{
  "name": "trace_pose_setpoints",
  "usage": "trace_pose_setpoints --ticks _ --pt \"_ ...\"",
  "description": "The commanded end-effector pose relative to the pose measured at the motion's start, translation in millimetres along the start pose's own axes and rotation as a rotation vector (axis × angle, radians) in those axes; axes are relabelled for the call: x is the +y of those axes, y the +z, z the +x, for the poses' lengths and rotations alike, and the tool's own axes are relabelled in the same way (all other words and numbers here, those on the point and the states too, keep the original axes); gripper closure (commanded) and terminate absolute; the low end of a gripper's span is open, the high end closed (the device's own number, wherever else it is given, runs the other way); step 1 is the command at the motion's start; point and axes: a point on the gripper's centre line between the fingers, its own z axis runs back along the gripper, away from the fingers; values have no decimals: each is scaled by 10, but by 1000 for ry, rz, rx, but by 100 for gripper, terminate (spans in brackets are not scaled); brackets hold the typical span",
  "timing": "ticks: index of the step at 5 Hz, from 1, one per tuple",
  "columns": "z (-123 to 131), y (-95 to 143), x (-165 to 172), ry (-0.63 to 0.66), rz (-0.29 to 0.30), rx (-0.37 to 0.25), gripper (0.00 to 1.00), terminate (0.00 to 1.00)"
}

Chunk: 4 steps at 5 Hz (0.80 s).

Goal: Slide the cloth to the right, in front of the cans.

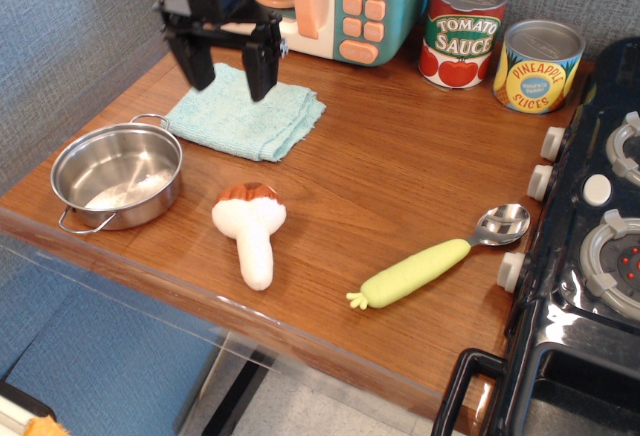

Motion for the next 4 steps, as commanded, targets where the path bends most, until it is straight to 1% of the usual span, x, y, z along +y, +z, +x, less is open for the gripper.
trace_pose_setpoints --ticks 1,2,3,4 --pt "357 -46 387 -55 123 -55 0 0" --pt "376 -234 420 -56 160 -22 0 0" --pt "355 -455 424 -31 166 7 0 0" --pt "315 -595 378 -28 154 33 0 0"
